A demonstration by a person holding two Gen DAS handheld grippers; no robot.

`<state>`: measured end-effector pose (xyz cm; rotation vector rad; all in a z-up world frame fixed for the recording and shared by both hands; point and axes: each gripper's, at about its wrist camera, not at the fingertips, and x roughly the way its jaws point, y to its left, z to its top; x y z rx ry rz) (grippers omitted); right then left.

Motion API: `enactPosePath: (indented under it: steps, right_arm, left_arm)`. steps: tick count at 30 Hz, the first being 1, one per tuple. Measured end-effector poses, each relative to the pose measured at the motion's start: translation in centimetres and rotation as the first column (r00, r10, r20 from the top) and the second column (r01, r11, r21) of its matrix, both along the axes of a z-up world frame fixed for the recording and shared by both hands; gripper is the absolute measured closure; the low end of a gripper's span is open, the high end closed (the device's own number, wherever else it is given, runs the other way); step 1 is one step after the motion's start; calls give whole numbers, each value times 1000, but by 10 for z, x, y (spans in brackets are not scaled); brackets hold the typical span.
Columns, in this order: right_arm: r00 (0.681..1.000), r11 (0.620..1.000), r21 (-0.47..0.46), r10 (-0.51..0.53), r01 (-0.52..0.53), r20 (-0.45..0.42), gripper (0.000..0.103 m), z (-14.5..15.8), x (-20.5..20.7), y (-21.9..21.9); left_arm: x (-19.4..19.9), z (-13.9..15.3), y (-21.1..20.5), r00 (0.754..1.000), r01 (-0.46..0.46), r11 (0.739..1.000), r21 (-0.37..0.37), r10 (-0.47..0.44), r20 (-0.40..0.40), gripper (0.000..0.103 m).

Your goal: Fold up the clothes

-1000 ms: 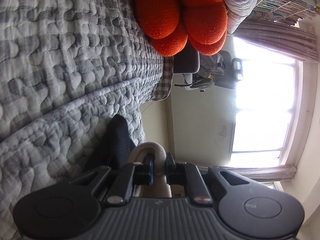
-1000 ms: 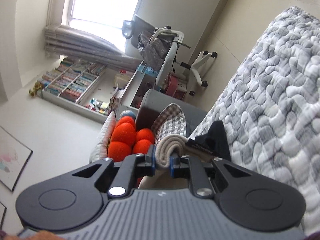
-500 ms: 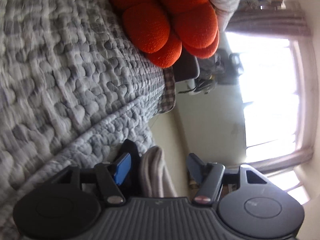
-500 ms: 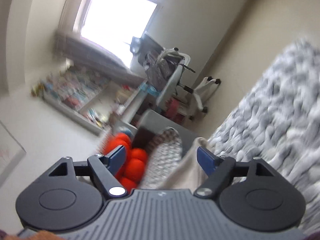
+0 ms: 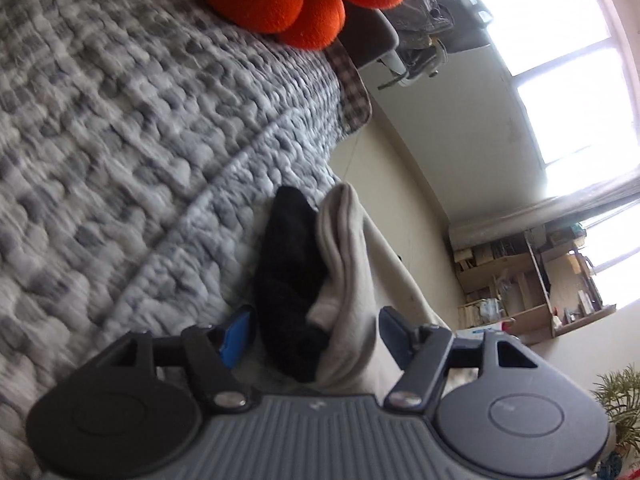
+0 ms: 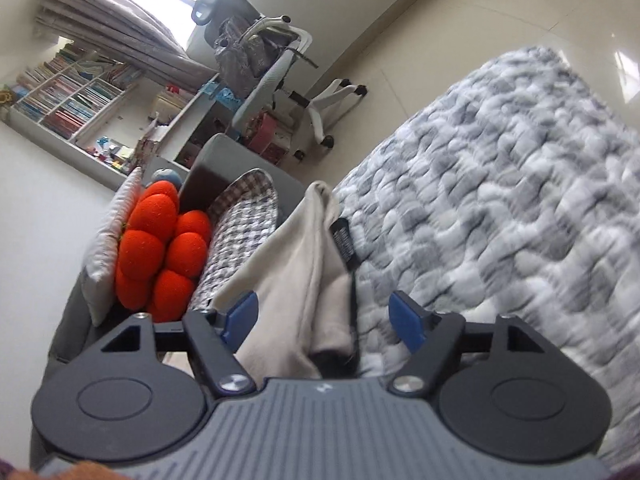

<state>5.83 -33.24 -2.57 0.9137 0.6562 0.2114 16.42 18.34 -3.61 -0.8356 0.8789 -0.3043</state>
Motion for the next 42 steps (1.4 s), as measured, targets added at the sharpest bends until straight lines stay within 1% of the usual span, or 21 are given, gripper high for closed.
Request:
enactPosePath:
  steps: [2, 3, 4, 5, 6, 7, 9, 11, 14, 18, 21, 24, 27, 30, 32, 35, 37, 39, 40, 41, 42]
  right_arm:
    - [1000, 999, -24, 21, -21, 0, 43, 0, 2, 12]
    - [1000, 999, -31, 22, -22, -6, 55, -1, 3, 17]
    - [1000, 999, -37, 23, -23, -12, 61, -2, 4, 23]
    - [1000, 999, -28, 18, -18, -16, 65, -3, 4, 25]
    - [1000, 1000, 3, 6, -6, -15, 71, -3, 3, 22]
    - [1000, 999, 33, -6, 6, -15, 73, -3, 3, 20]
    - [1000, 997, 75, -19, 18, 6, 75, 1, -3, 17]
    - [999, 995, 96, -25, 22, 34, 76, 9, -10, 15]
    - [998, 998, 69, -15, 11, 60, 76, 31, -22, 18]
    - [995, 999, 35, -4, 0, 95, 76, 57, -43, 22]
    - [994, 999, 35, 1, -5, 110, 76, 70, -58, 22]
    - [994, 999, 37, 5, -8, 105, 76, 75, -77, 18]
    - [997, 999, 40, 14, -17, 81, 76, 77, -91, 15]
    - [998, 999, 13, 38, -39, 40, 76, 75, -103, 15]
    - [999, 999, -2, 52, -52, -3, 76, 67, -108, 16]
    - [997, 997, -30, 63, -65, -37, 76, 51, -113, 16]
    - [996, 997, -35, 70, -73, -62, 76, 37, -114, 14]
    - [993, 995, -53, 80, -85, -90, 74, 26, -114, 14]
    - [992, 993, -72, 87, -94, -97, 72, 22, -114, 15]
    - [990, 991, -91, 93, -103, -104, 71, 18, -114, 16]
    - [990, 989, -102, 99, -110, -103, 68, 16, -114, 17]
  left_arm:
    - [-5, 0, -10, 999, -13, 999, 35, 12, 32, 37]
    - [-7, 1, -15, 999, -19, 998, 55, 16, 50, 41]
    - [-10, 2, -18, 998, -26, 997, 74, 22, 60, 54]
    - [-12, 2, -19, 998, -39, 995, 87, 35, 58, 61]
    - [-13, 2, -21, 997, -53, 994, 96, 47, 56, 67]
    - [-16, 1, -19, 996, -66, 995, 80, 62, 57, 71]
    - [-23, 5, -16, 995, -90, 995, 36, 88, 46, 73]
    - [-33, 14, -16, 994, -97, 995, 27, 95, 60, 74]
    - [-49, 33, -20, 993, -88, 995, 52, 83, 88, 74]
    - [-74, 55, -21, 992, -81, 995, 56, 74, 104, 75]
    - [-97, 68, -18, 991, -74, 996, 44, 69, 116, 75]
    - [-120, 74, -15, 992, -59, 998, 30, 55, 116, 75]
    - [-141, 72, -13, 994, -24, 999, 34, 20, 105, 75]
    - [-156, 63, -12, 997, 28, 998, 59, -33, 73, 75]
    - [-162, 52, -13, 997, 60, 995, 77, -64, 39, 75]
    - [-167, 33, -15, 995, 96, 987, 131, -98, 4, 74]
    - [-167, 21, -15, 993, 119, 983, 139, -120, -7, 72]
    - [-168, 11, -14, 991, 134, 980, 149, -136, -2, 70]
    - [-169, 7, -13, 989, 143, 978, 154, -146, 6, 69]
    - [-169, 6, -10, 988, 148, 978, 146, -152, 19, 68]
    - [-169, 8, -7, 987, 153, 980, 131, -157, 24, 68]
